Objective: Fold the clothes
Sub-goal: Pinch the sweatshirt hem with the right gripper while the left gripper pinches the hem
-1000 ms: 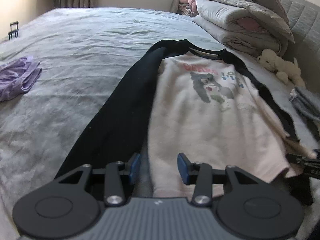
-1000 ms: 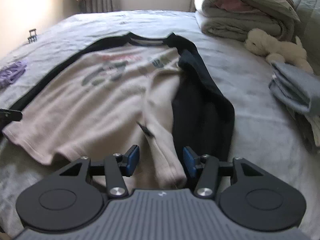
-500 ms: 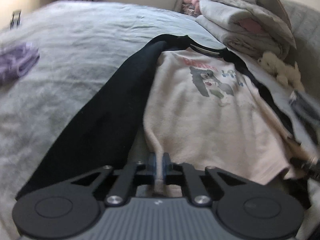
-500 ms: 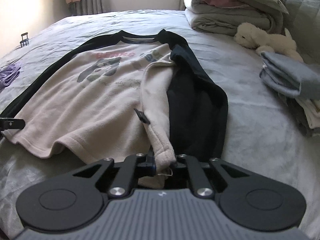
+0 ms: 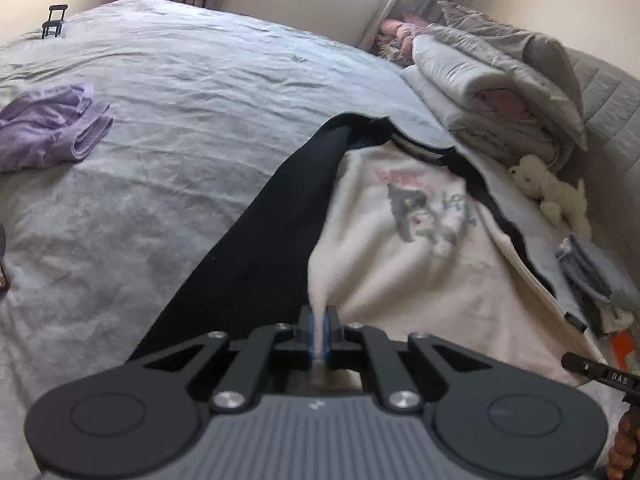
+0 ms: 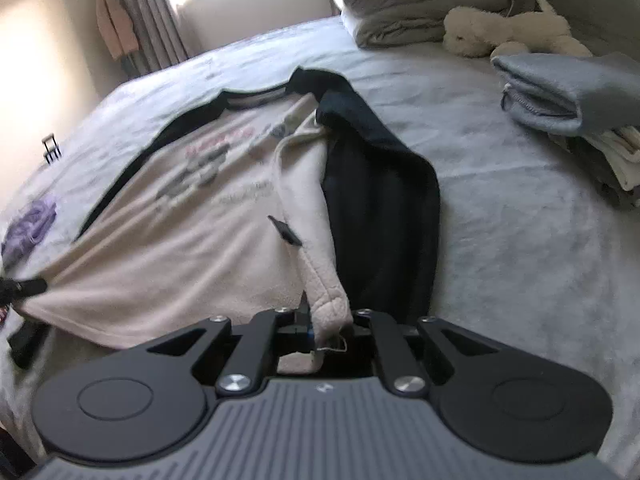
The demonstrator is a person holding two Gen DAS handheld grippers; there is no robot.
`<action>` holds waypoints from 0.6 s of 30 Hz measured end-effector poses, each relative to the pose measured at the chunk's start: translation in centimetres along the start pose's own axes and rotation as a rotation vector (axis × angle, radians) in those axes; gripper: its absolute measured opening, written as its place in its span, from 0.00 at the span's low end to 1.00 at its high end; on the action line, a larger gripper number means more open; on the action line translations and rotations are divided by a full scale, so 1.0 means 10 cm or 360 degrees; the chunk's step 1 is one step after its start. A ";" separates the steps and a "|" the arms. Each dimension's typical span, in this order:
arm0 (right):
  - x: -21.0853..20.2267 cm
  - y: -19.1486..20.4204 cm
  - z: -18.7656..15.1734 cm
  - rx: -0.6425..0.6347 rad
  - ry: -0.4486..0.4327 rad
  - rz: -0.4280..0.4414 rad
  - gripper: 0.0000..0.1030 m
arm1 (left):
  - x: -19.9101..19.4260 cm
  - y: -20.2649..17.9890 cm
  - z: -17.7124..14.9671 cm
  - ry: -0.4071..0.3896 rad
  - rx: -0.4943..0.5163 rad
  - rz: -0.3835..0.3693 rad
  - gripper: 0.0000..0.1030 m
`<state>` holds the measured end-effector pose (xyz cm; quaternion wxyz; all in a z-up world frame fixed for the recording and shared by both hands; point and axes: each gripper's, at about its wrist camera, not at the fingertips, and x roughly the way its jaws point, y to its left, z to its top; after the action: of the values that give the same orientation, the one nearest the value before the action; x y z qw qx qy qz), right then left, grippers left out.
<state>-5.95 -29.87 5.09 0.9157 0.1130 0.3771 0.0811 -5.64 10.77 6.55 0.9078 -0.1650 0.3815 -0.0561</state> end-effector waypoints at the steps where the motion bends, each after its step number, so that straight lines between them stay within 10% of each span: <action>1: -0.06 -0.04 0.00 0.0036 -0.0024 0.0034 0.09 | -0.09 0.02 0.02 -0.0023 0.0000 -0.0025 0.04; 7: -0.30 -0.22 -0.03 0.0220 -0.0059 0.0228 0.08 | -0.27 0.11 0.04 -0.0041 0.0017 -0.0026 0.04; 18: -0.16 -0.06 -0.10 -0.0071 0.0041 0.0095 0.15 | -0.09 0.00 -0.09 0.0113 0.0201 0.0082 0.12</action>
<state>-7.79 -30.71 5.28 0.9102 0.1026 0.3834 0.1182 -6.89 10.75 6.53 0.9034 -0.0955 0.4134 -0.0626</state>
